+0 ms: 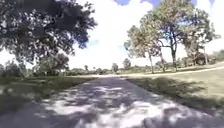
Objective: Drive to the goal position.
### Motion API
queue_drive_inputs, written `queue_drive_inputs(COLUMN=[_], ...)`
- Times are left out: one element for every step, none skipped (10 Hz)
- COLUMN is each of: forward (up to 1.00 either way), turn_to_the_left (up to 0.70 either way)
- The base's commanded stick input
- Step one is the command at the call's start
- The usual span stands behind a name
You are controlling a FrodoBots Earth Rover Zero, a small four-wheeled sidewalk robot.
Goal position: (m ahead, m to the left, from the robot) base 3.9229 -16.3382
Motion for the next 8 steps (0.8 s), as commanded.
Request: queue_drive_inputs(forward=[0.7,0.7,0.7,0.7,0.7,0.7,0.7,0.7], turn_to_the_left=[0.0,0.0,0.11,0.3,0.35,0.35,0.35,0.21])
